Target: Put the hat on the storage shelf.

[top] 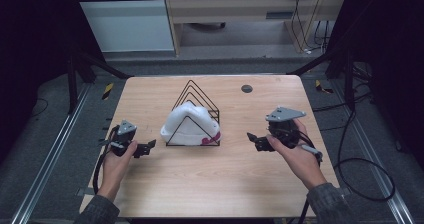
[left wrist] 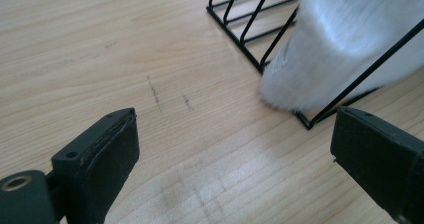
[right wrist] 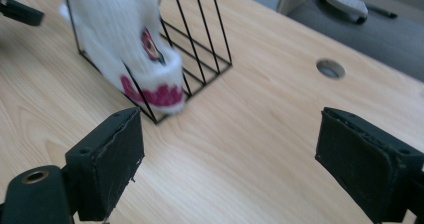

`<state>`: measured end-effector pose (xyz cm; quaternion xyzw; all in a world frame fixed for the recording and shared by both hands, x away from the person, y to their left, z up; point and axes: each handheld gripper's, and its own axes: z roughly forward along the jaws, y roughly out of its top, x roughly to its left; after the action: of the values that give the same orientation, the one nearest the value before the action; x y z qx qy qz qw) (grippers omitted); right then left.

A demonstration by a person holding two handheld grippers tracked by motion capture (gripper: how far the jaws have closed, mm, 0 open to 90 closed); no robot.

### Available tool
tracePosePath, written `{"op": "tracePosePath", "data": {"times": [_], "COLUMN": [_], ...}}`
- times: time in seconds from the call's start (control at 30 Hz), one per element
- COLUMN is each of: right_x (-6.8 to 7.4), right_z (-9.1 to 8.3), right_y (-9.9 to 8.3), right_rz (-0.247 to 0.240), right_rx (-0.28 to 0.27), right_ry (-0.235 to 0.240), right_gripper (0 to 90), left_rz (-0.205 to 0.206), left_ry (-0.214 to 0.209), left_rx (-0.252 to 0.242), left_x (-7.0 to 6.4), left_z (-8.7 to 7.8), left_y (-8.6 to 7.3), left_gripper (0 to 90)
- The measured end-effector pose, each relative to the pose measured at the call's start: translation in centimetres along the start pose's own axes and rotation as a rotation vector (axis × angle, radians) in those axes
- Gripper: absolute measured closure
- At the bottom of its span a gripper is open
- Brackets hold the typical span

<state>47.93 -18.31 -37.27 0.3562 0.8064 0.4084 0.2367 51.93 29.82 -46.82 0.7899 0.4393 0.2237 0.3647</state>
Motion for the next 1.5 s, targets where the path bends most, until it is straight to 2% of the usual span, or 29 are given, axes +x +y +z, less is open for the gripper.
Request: {"op": "tracePosePath", "data": {"times": [0.03, 0.1, 0.17, 0.3, 0.37, 0.4, 0.5, 0.57, 0.67, 0.8, 1.03, 1.13, 1.4, 1.5], "right_x": [-0.2, -1.0, -1.7, -3.1, -3.5, -3.7, -4.1, -4.2, -4.3, -4.1, -3.6, -3.4, -2.8, -2.5], "right_z": [-0.1, -0.2, -0.3, -0.3, -0.3, -0.2, 0.3, 0.8, 1.8, 2.8, 4.3, 4.9, 6.2, 6.5], "right_y": [-0.5, -2.0, -3.4, -5.8, -6.8, -7.3, -8.8, -9.5, -10.3, -10.9, -11.8, -12.0, -12.7, -12.7], "right_rz": [0.006, 0.023, 0.058, 0.129, 0.164, 0.165, 0.201, 0.22, 0.236, 0.275, 0.302, 0.306, 0.302, 0.276], "right_rx": [0.006, 0.019, 0.017, 0.026, 0.027, 0.031, 0.044, 0.052, 0.071, 0.076, 0.092, 0.109, 0.137, 0.142], "right_ry": [-0.005, -0.025, -0.034, -0.054, -0.055, -0.063, -0.077, -0.078, -0.08, -0.081, -0.091, -0.104, -0.136, -0.174], "right_gripper": [12.1, 12.1, 12.2, 12.5, 12.4, 12.4, 12.3, 12.4, 12.4, 12.5, 12.4, 12.3, 11.7, 10.8], "left_rz": [0.01, 0.014, 0.005, 0.006, -0.003, -0.013, -0.027, -0.038, -0.019, -0.033, -0.048, -0.033, -0.012, -0.008], "left_ry": [0.01, 0.01, 0.005, 0.001, 0.008, 0.005, 0.013, 0.001, 0.006, -0.017, -0.028, -0.012, 0.0, -0.004], "left_rx": [0.019, 0.025, 0.023, 0.055, 0.039, 0.036, 0.024, 0.024, 0.047, 0.054, 0.084, 0.076, 0.084, 0.091], "left_x": [0.1, 0.3, 0.5, 0.9, 1.0, 1.0, 1.2, 1.4, 1.4, 1.1, 1.2, 1.0, 0.9, 0.8], "left_z": [0.1, 0.1, 0.1, 0.5, 0.6, 0.7, 0.6, 0.6, 0.9, 1.1, 1.8, 1.8, 1.9, 2.0], "left_y": [-0.1, -0.3, -0.5, -0.9, -1.3, -1.4, -1.8, -2.0, -2.2, -2.3, -3.3, -3.5, -3.5, -3.5], "left_gripper": [4.8, 4.8, 4.7, 4.5, 4.5, 4.5, 4.6, 4.5, 4.5, 4.3, 4.1, 3.7, 1.7, 0.5]}}
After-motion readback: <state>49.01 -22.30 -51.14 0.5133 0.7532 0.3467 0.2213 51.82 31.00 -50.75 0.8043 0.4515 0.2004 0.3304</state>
